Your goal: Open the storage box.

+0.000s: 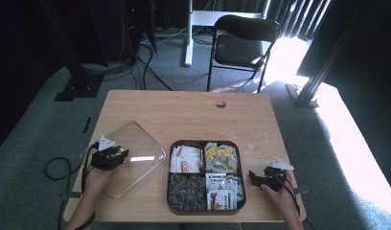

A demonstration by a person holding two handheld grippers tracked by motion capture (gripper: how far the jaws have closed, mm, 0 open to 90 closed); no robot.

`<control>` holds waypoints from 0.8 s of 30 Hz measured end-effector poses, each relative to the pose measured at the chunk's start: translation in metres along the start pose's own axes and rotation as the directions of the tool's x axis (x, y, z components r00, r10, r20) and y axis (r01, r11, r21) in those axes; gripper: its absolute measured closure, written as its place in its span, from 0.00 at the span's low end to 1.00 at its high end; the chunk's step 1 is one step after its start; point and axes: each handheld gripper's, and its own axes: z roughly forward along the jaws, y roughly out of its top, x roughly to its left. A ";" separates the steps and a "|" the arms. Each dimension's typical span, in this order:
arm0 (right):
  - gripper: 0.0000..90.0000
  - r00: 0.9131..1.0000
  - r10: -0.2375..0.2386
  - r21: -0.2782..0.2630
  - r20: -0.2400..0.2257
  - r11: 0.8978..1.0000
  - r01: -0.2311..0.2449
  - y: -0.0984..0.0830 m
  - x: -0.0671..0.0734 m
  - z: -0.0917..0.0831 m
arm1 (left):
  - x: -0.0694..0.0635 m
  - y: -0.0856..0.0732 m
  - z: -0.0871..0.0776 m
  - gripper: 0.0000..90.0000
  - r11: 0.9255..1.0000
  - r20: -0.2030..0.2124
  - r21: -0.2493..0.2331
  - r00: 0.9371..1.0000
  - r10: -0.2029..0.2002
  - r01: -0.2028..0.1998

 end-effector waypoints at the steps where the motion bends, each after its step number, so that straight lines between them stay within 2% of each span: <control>1: 0.13 1.000 0.000 0.000 0.000 1.000 0.000 0.000 0.000 0.000 | -0.001 0.000 0.002 0.66 1.000 -0.005 0.000 1.000 0.002 -0.002; 7: 0.13 1.000 0.000 0.000 0.000 1.000 0.000 0.000 0.000 0.000 | -0.003 0.003 0.011 0.66 1.000 -0.017 -0.006 1.000 -0.026 0.026; 15: 0.13 1.000 0.000 0.001 0.000 1.000 0.000 0.000 0.000 0.000 | -0.006 0.010 0.023 0.66 1.000 -0.016 0.012 1.000 -0.015 0.015; 24: 0.13 1.000 -0.004 -0.001 0.000 1.000 0.004 0.000 0.000 0.001 | -0.011 0.007 0.034 0.66 0.999 -0.021 0.038 1.000 -0.013 0.014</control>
